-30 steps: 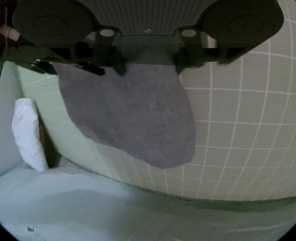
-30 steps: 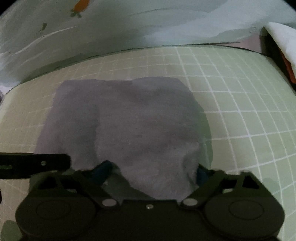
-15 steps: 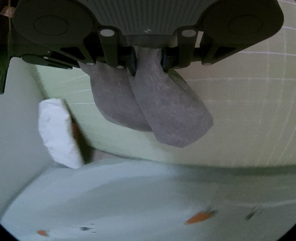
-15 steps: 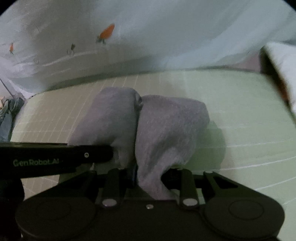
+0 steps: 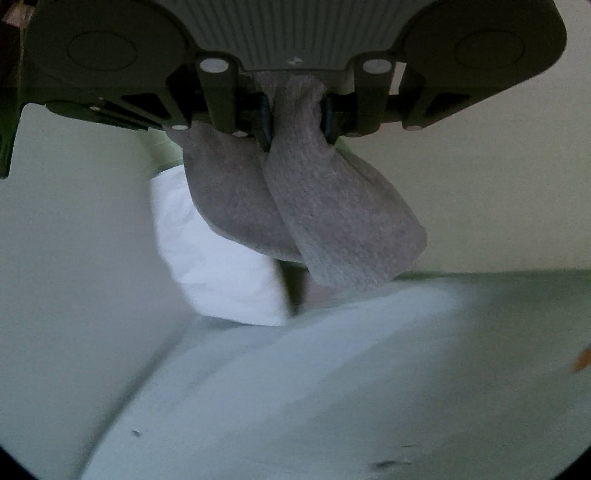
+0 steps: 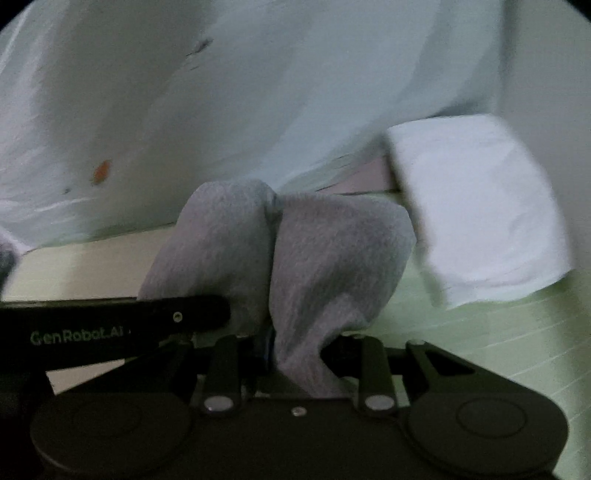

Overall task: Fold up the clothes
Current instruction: 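Grasp the folded sweatpants with both grippers and carry them toward the white cloth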

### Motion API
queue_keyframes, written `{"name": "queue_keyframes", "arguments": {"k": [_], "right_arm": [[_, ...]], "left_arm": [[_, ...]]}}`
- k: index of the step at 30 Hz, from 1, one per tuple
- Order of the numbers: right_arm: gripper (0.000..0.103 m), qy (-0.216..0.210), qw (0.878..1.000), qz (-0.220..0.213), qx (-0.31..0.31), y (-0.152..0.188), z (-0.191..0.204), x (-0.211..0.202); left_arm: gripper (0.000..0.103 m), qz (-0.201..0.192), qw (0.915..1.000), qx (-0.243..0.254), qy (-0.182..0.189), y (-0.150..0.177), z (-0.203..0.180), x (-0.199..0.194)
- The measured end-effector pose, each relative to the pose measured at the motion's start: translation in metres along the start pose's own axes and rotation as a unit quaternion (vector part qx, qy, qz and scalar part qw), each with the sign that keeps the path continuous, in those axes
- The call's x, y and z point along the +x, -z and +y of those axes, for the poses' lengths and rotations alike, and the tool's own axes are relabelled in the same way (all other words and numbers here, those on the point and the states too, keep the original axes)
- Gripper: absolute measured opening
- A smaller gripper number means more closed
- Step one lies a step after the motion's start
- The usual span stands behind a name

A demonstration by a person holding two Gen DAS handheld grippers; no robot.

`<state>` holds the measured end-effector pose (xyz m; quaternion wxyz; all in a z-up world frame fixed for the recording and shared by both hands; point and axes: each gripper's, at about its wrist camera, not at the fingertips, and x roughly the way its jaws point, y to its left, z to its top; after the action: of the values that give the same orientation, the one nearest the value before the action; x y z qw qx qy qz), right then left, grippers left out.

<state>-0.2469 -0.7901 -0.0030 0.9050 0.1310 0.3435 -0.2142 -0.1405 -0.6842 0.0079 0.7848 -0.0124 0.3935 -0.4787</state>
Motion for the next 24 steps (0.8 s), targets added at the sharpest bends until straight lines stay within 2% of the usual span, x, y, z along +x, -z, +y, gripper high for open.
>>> {"name": "queue_keyframes", "arguments": {"k": [3,7,10,14,17,19,22,23,24], "right_arm": [[0.027,0.029,0.999,-0.009,-0.02,-0.019,-0.04,-0.004],[0.028,0.065,0.997,-0.029,-0.03,-0.051,-0.097,-0.002],[0.028,0.097,0.993,-0.054,-0.045,-0.081,-0.131,0.006],[0.028,0.13,0.986,-0.088,-0.063,-0.128,-0.166,0.029],[0.033,0.164,0.981,-0.085,-0.066,-0.156,-0.192,0.067],[0.039,0.185,0.979,-0.065,-0.049,-0.164,-0.21,0.093],[0.042,0.213,0.977,-0.021,-0.006,-0.164,-0.236,0.131],[0.049,0.219,0.975,-0.027,0.0,-0.158,-0.237,0.129],[0.064,0.225,0.974,-0.033,0.005,-0.152,-0.239,0.127]], "left_arm": [[0.027,-0.011,0.9998,0.006,0.018,-0.013,-0.043,0.031],[0.028,-0.023,0.9983,-0.007,0.054,-0.041,-0.081,0.074],[0.028,-0.038,0.997,0.005,0.067,-0.069,-0.104,0.106],[0.029,-0.026,0.999,0.008,0.035,-0.084,-0.093,0.149],[0.043,-0.018,0.9997,0.011,0.011,-0.094,-0.084,0.181],[0.055,-0.012,0.9998,0.013,-0.005,-0.102,-0.078,0.202],[0.06,-0.003,0.9994,0.015,-0.029,-0.113,-0.07,0.234],[0.064,0.0,0.9992,0.016,-0.037,-0.116,-0.067,0.244],[0.071,0.003,0.9988,0.017,-0.045,-0.12,-0.064,0.255]]}}
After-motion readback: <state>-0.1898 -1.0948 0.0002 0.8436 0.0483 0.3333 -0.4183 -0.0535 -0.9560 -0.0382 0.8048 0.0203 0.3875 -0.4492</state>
